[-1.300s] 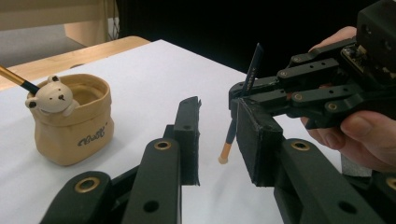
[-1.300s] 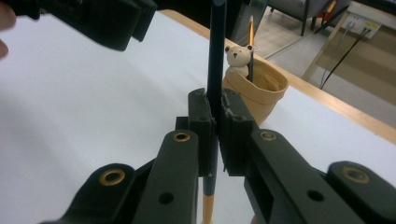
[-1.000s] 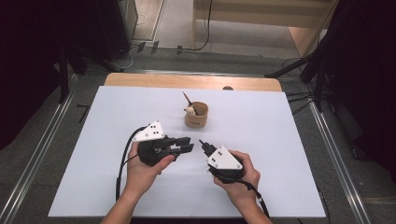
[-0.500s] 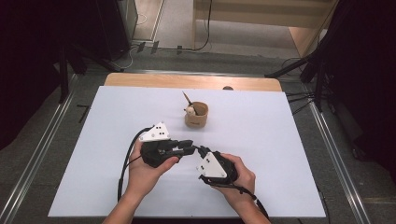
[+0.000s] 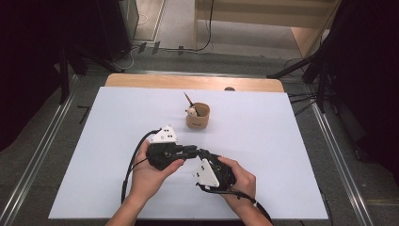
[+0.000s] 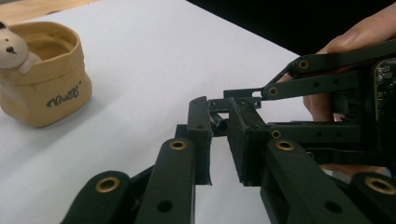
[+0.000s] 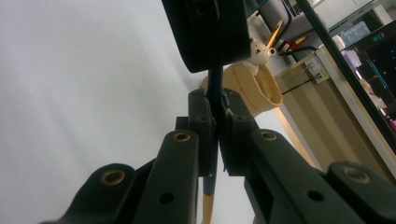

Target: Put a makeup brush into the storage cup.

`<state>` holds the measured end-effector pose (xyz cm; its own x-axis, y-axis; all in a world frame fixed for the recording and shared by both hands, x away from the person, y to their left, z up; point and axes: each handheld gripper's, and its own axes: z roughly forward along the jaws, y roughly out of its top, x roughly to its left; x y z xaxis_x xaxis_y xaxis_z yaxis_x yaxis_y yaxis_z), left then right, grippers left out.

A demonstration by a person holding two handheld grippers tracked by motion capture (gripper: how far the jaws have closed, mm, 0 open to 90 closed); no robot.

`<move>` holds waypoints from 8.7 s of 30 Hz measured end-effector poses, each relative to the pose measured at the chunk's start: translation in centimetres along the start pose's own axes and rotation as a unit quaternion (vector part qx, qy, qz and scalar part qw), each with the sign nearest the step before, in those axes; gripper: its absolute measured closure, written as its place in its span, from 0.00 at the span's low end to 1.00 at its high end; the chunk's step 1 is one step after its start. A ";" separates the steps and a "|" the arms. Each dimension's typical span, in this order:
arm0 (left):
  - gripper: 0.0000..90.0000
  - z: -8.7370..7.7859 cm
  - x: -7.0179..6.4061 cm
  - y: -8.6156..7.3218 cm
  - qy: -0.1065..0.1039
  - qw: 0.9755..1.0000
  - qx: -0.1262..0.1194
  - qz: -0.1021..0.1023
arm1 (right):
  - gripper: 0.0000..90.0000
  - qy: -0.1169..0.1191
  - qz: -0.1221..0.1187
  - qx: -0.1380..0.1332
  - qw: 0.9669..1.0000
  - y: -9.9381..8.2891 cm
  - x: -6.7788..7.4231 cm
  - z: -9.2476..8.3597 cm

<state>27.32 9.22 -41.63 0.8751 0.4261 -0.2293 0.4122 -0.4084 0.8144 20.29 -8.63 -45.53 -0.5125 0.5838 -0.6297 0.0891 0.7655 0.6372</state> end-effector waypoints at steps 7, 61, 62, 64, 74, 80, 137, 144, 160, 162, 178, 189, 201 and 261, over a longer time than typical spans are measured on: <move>0.92 0.3 0.1 -0.1 -0.006 1.000 0.014 -0.008 | 0.96 -0.005 -0.006 0.001 1.000 0.0 0.1 0.0; 0.96 -2.0 1.3 -1.2 0.032 0.989 -0.141 -0.013 | 0.15 0.076 0.413 -0.087 0.904 -3.1 -4.3 -0.5; 0.96 -2.0 1.2 -1.2 0.034 0.989 -0.144 -0.013 | 0.14 0.077 0.418 -0.085 0.901 -3.1 -4.3 -0.4; 0.96 -2.0 1.2 -1.4 0.033 0.987 -0.155 -0.012 | 0.08 0.076 0.424 -0.078 0.899 -3.1 -4.3 -0.3; 0.96 -1.8 1.2 -1.8 0.029 0.983 -0.180 -0.012 | 0.05 0.092 0.513 -0.080 0.849 -3.3 -4.6 -0.3; 0.96 -2.0 1.4 -2.0 0.029 0.980 -0.195 -0.016 | 0.08 0.103 0.563 -0.087 0.815 -3.3 -4.9 -0.4; 0.35 -0.4 1.1 -2.5 0.039 0.982 -0.182 0.001 | 0.94 0.186 0.761 -0.159 0.601 -4.7 -6.6 3.1; 0.00 -1.5 1.5 -2.9 0.050 0.983 -0.176 -0.012 | 0.94 0.164 0.677 -0.186 0.693 -4.0 -7.0 2.7; 0.00 -5.3 2.9 -5.5 0.118 0.978 -0.169 0.007 | 0.94 0.104 0.553 -0.184 0.806 -3.2 -7.3 2.7; 0.00 -5.6 3.1 -6.0 0.120 0.979 -0.165 0.006 | 0.94 0.101 0.548 -0.182 0.810 -3.2 -7.3 2.7; 0.00 -8.9 4.9 -10.2 0.159 0.974 -0.160 -0.002 | 0.94 0.091 0.493 -0.192 0.844 -2.4 -7.8 3.4; 0.00 -11.0 5.4 -12.1 0.168 0.972 -0.167 0.005 | 0.94 0.086 0.479 -0.198 0.851 -2.0 -8.7 4.0; 0.00 -13.4 5.9 -13.7 0.188 0.964 -0.186 0.003 | 0.94 0.083 0.464 -0.196 0.860 -1.9 -10.0 5.2; 0.00 -15.4 7.2 -15.8 0.210 0.961 -0.181 -0.016 | 0.94 0.038 0.419 -0.217 0.881 -0.3 -14.1 11.4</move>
<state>23.17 31.17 -47.88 0.6533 0.7524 -0.0845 0.2553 -0.1139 0.9601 37.25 -14.03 -41.93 -0.4784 0.8626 0.1644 0.1368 -0.1117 0.9843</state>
